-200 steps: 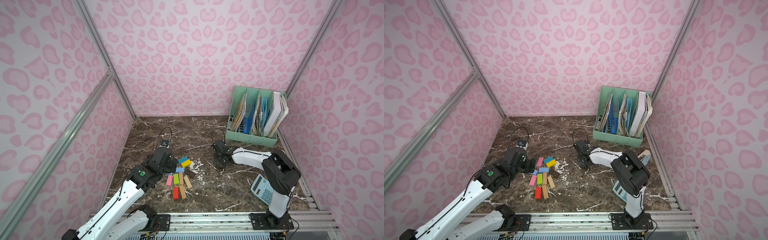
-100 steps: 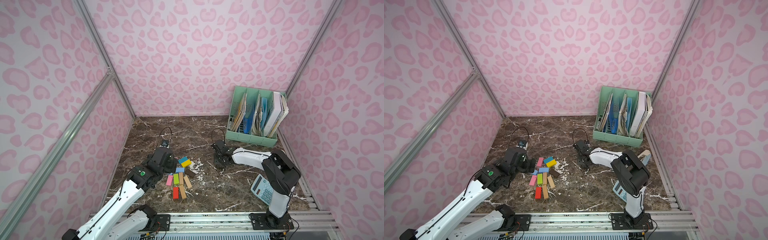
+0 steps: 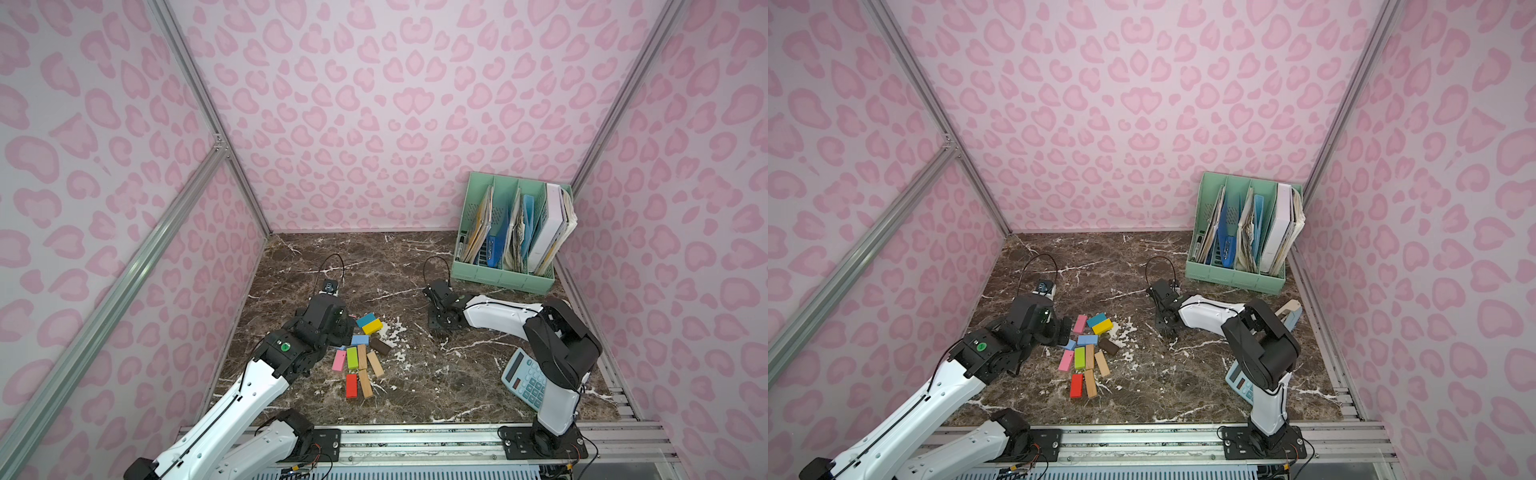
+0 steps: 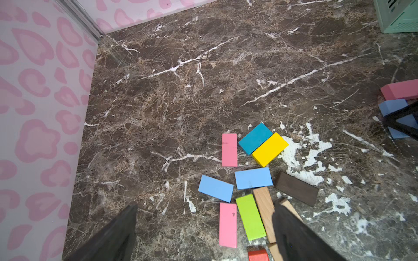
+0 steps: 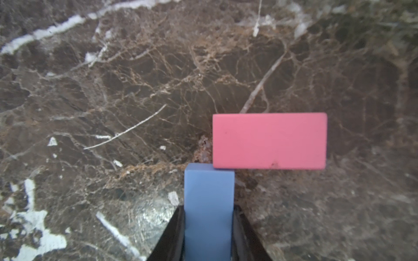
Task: Assemble the number 8 with building blocks
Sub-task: Assemble the building block at the center of the board.
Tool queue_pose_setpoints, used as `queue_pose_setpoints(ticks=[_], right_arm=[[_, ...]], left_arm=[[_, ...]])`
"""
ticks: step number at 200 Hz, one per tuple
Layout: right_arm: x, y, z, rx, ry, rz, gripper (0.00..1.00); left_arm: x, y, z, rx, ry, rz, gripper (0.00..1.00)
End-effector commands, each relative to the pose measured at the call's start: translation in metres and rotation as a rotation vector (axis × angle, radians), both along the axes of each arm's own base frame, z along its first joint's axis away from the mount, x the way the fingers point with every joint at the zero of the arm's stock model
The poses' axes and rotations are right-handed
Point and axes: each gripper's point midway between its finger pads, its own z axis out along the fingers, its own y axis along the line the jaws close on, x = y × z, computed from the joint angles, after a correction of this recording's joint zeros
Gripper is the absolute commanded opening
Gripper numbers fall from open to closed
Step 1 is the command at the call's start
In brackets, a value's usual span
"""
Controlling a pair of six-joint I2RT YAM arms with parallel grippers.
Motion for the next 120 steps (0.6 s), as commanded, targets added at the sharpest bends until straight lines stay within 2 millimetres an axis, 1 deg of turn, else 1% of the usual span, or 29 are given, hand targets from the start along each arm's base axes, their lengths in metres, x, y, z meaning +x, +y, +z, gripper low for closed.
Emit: queue_pose_setpoints(ticks=[1, 36, 59, 76, 120], right_arm=[[0.0012, -0.0015, -0.0004, -0.014, -0.005, 0.006, 0.27], [0.0014, -0.0007, -0.0005, -0.015, -0.005, 0.015, 0.28], [0.0008, -0.0006, -0.0009, -0.014, -0.001, 0.016, 0.33], [0.0002, -0.0008, -0.001, -0.012, 0.0, 0.013, 0.39], [0.0008, -0.0003, 0.0021, -0.004, -0.002, 0.009, 0.49]], left_arm=[[0.0003, 0.0001, 0.0031, -0.001, -0.005, 0.0, 0.97], [0.0005, 0.0002, 0.0028, 0.001, -0.005, 0.0, 0.97], [0.0006, 0.0001, 0.0028, 0.001, -0.005, -0.001, 0.97], [0.0005, 0.0003, 0.0028, 0.001, -0.005, 0.0, 0.97], [0.0004, 0.0006, 0.0031, 0.002, -0.006, 0.001, 0.97]])
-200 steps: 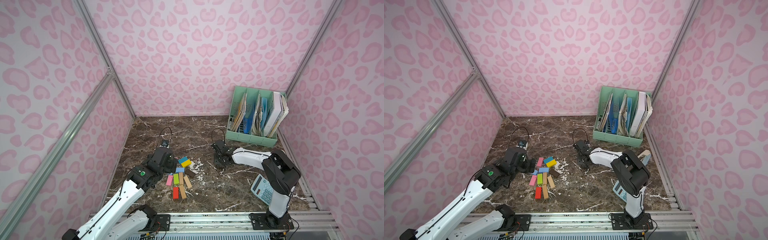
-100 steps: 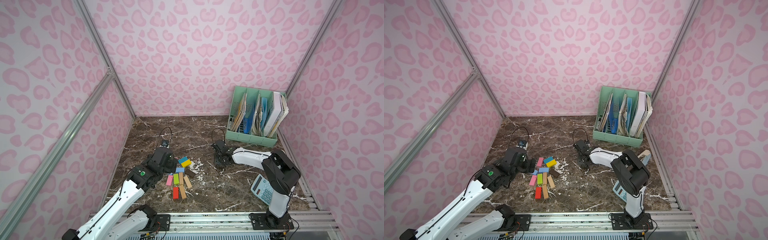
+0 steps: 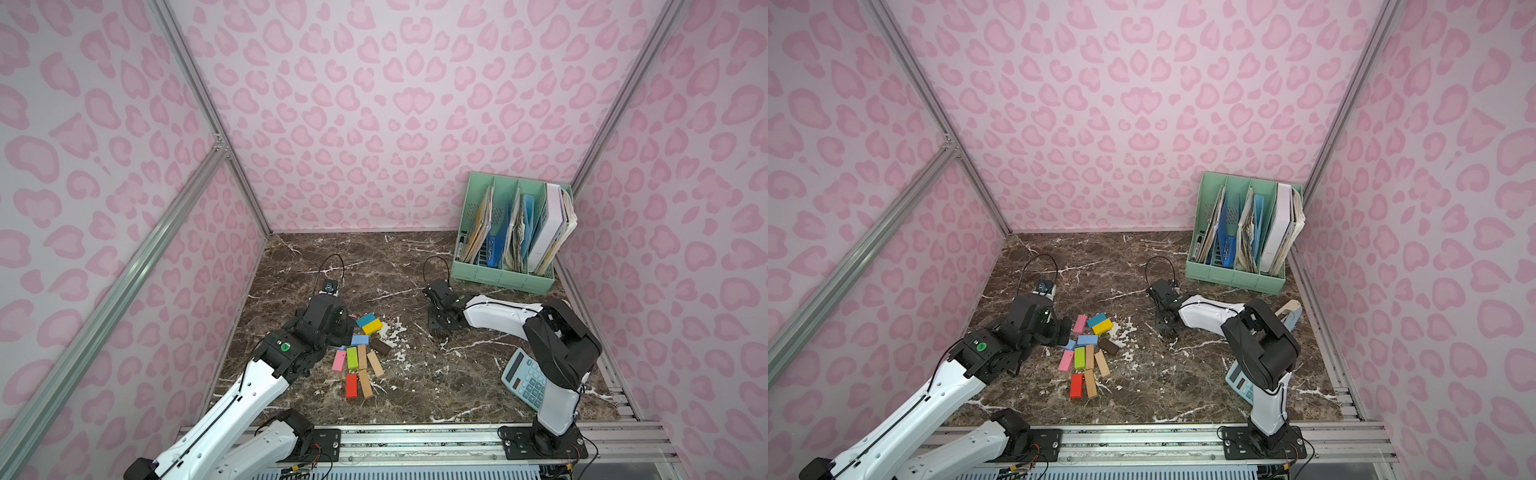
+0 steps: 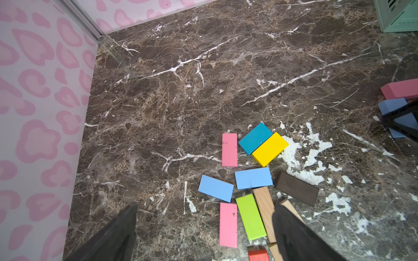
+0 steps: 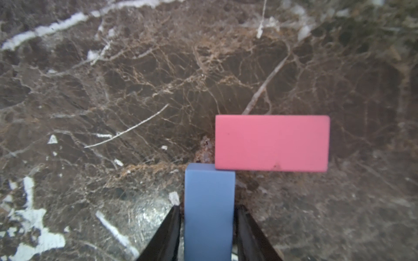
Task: Assemble the number 8 with building blocks
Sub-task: Assemble the building block at the center of the board, then pick up the building block from the center of the board.
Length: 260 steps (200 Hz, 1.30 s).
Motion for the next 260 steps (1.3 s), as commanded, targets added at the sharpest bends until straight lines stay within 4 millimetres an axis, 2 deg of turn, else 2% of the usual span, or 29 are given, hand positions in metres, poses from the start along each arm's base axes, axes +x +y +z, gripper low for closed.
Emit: queue_pose_setpoints(ticks=[1, 21, 41, 96, 118, 158, 202, 260], right_arm=[[0.001, -0.001, 0.003, 0.002, -0.001, -0.005, 0.49], [0.001, 0.002, 0.01, 0.015, -0.008, -0.003, 0.54], [0.004, 0.006, 0.029, 0.047, -0.032, 0.003, 0.59], [0.006, 0.011, 0.13, 0.173, -0.252, 0.097, 0.75], [-0.002, 0.004, 0.158, 0.211, -0.344, 0.142, 0.79], [-0.023, -0.01, 0.189, 0.313, -0.521, 0.193, 0.85], [-0.039, -0.026, 0.206, 0.382, -0.631, 0.216, 0.87], [-0.041, -0.039, 0.194, 0.386, -0.614, 0.206, 0.88]], left_arm=[[0.0, 0.001, 0.003, 0.001, -0.004, 0.003, 0.97], [0.0, 0.0, 0.002, 0.0, -0.002, 0.003, 0.97], [0.001, 0.001, 0.002, 0.001, -0.003, 0.01, 0.98], [0.005, -0.008, -0.013, -0.009, 0.064, -0.008, 0.98], [0.009, -0.008, -0.028, -0.023, 0.148, 0.011, 0.98], [0.017, -0.012, -0.069, -0.093, 0.352, 0.037, 0.97], [0.026, -0.009, -0.104, -0.107, 0.537, 0.082, 0.87], [0.042, -0.017, -0.135, -0.089, 0.683, 0.095, 0.75]])
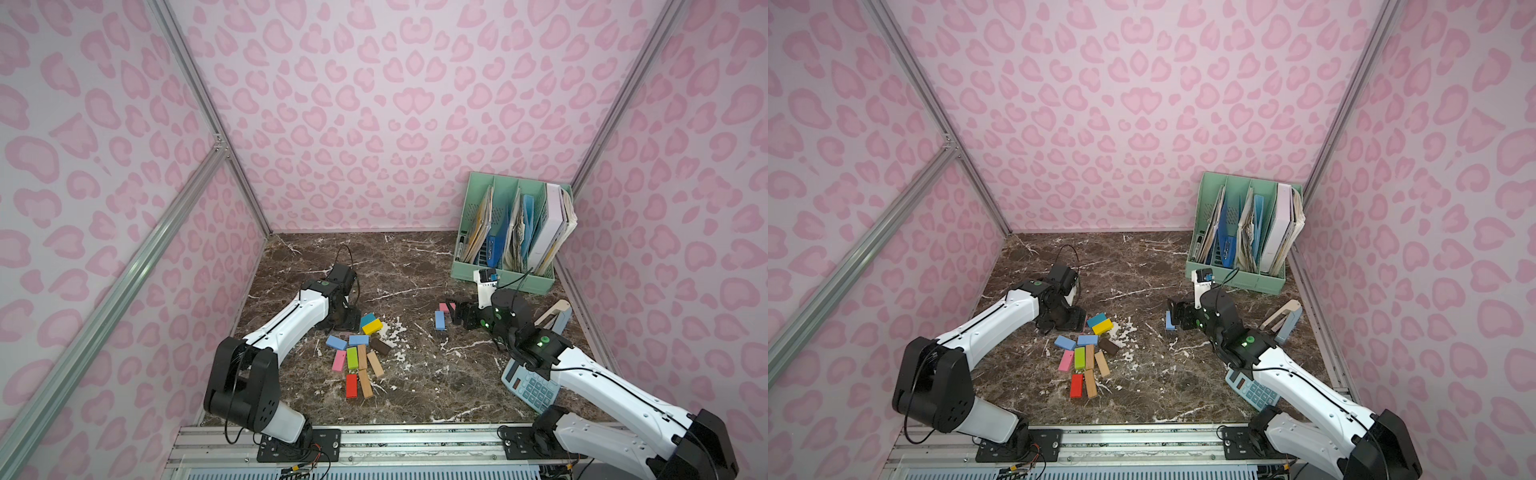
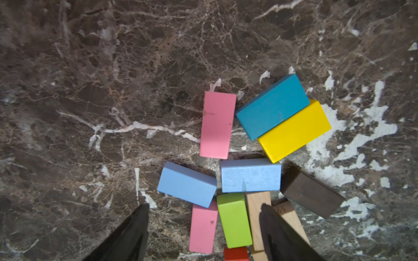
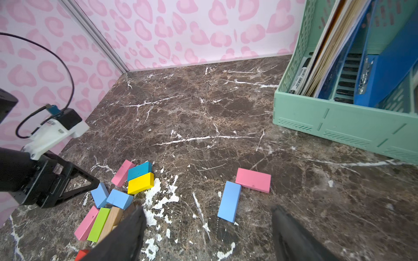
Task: Assemble the number 8 with building blocks
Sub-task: Pick up the building block from the center of the board.
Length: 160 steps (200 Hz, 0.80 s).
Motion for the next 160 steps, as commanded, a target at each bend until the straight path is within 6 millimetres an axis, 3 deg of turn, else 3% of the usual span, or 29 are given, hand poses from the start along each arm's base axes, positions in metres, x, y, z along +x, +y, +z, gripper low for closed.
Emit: queue_pose_setpoints(ticks=[1, 55, 160], right_arm=[[0.002, 0.001, 0.007, 0.023, -0.031, 0.017, 0.88], [0.002, -0.009, 0.003, 0.041, -0.033, 0.011, 0.88], [0.001, -0.018, -0.008, 0.06, -0.024, 0.013, 0.88]], left_arm=[[-0.004, -0.004, -0.01, -0.008, 0.073, -0.004, 0.75], [0.001, -0.002, -0.034, 0.04, 0.15, -0.005, 0.69], [0.008, -0.001, -0.058, 0.066, 0.226, 0.001, 0.52]])
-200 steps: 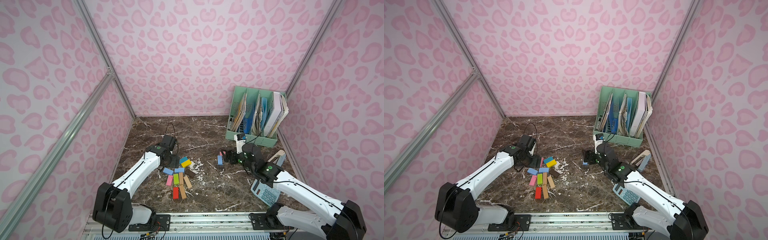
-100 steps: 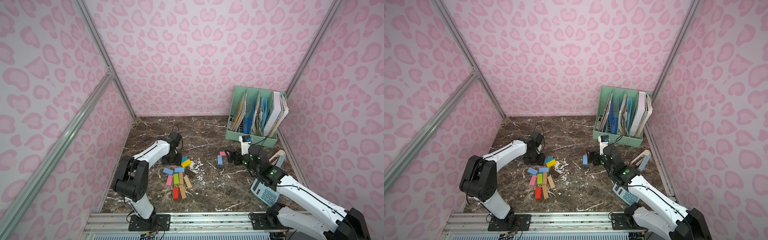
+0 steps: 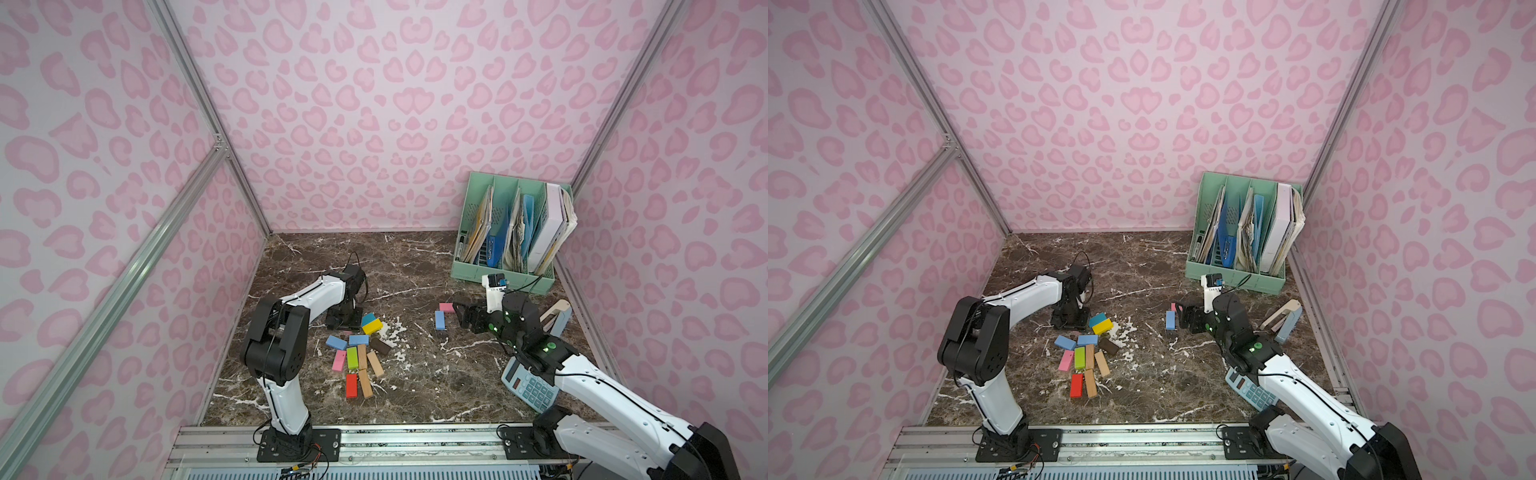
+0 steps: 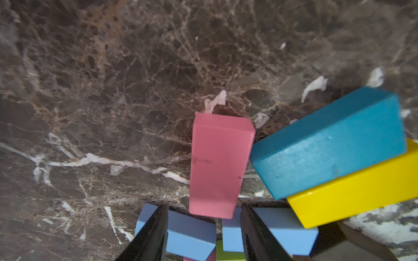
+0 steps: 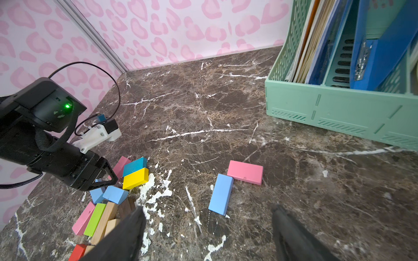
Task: Assemble the number 8 with building blocks
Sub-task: Pick up the building block from the center of the board.
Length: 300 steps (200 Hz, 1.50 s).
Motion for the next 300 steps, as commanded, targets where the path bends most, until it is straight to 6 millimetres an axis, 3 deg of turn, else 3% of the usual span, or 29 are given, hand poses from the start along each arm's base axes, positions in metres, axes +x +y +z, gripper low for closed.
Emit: queue_pose_setpoints(ticks=[1, 75, 118, 146, 179, 225, 300], right_arm=[[0.002, 0.002, 0.008, 0.022, -0.035, 0.009, 0.88], [-0.001, -0.003, 0.003, 0.034, -0.034, 0.002, 0.89], [-0.002, -0.003, 0.002, 0.038, -0.03, 0.004, 0.89], [-0.002, -0.004, 0.002, 0.036, -0.029, 0.001, 0.89], [-0.001, -0.009, 0.002, 0.014, -0.028, -0.017, 0.89], [0.003, -0.025, 0.005, -0.025, -0.033, -0.065, 0.9], [0.004, -0.043, 0.009, -0.031, -0.013, -0.129, 0.93]], left_arm=[[-0.003, 0.001, -0.002, 0.007, 0.027, -0.006, 0.52], [-0.005, -0.001, -0.01, 0.002, 0.059, -0.005, 0.37], [-0.005, -0.001, -0.003, -0.003, 0.036, 0.001, 0.28], [-0.004, 0.0, 0.014, -0.01, -0.009, 0.015, 0.25], [-0.004, -0.008, 0.055, -0.077, -0.11, 0.053, 0.23], [-0.029, -0.054, 0.094, -0.186, -0.236, 0.048, 0.23], [-0.081, -0.164, 0.087, -0.321, -0.319, 0.004, 0.23]])
